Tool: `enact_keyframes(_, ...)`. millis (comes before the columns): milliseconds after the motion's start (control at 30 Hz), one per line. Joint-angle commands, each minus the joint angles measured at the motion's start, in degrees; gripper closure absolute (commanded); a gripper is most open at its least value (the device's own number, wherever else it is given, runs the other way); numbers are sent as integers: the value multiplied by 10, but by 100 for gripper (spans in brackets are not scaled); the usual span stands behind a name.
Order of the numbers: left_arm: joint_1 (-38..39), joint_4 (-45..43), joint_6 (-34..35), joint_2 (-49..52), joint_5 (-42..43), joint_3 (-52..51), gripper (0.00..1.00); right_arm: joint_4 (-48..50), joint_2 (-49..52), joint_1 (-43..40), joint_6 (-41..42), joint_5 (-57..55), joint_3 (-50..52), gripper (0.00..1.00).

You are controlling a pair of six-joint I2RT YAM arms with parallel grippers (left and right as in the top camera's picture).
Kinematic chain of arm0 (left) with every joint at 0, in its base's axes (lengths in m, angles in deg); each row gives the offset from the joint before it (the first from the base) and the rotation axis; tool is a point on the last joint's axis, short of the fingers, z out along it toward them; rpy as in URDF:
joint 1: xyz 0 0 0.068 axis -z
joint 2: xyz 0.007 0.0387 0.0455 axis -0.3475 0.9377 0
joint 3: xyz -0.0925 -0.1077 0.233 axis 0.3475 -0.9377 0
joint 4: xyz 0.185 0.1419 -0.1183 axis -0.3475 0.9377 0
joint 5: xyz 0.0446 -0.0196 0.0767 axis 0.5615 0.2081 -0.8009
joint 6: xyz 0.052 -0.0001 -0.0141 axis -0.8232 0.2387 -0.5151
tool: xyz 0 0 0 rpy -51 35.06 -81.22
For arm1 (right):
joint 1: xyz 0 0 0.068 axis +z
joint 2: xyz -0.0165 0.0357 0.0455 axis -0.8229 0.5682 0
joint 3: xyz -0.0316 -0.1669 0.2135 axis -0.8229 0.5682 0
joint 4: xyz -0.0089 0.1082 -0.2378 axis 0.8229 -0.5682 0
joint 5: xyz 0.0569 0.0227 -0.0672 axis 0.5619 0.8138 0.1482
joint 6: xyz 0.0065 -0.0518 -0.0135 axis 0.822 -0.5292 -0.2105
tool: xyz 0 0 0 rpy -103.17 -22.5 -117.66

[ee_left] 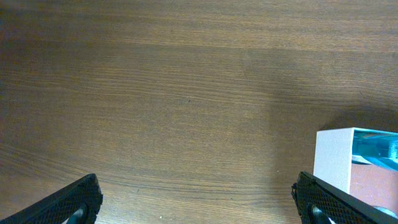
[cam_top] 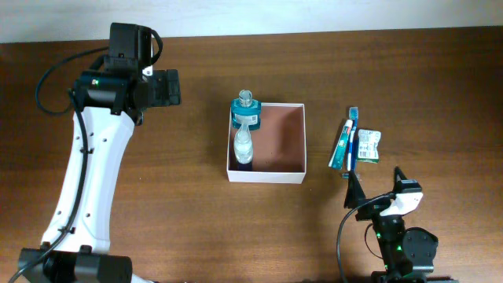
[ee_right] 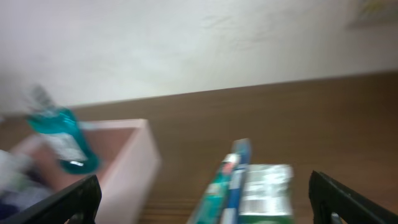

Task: Pack container
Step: 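Move the right gripper over the green-white soap bar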

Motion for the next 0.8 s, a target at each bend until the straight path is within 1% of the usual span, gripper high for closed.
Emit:
enact_keyframes(0, -1, 1, 7, -9, 3, 5, 1, 2, -4, -3, 114, 92, 2, 2)
enact_keyframes(67, -1, 1, 7, -9, 3, 5, 1, -14, -4, -3, 115, 115, -10, 2)
enact_keyframes(100, -1, 1, 7, -9, 3, 5, 1, -42, -4, -3, 115, 116, -35, 2)
enact_keyframes(267, -1, 1, 7, -9, 3, 5, 1, -134, 25, -3, 111, 70, -159, 2)
enact_keyframes(467, -1, 1, 7, -9, 3, 5, 1, -307, 166, -3, 62, -11, -374, 2)
enact_keyframes(567, -1, 1, 7, -9, 3, 5, 1, -389, 256, -3, 60, -66, -464, 2)
enact_keyframes(667, -1, 1, 7, -9, 3, 5, 1, -459, 367, -3, 24, -72, -559, 2)
enact_keyframes(767, -1, 1, 7, -9, 3, 5, 1, -491, 445, -3, -15, -73, -620, 2)
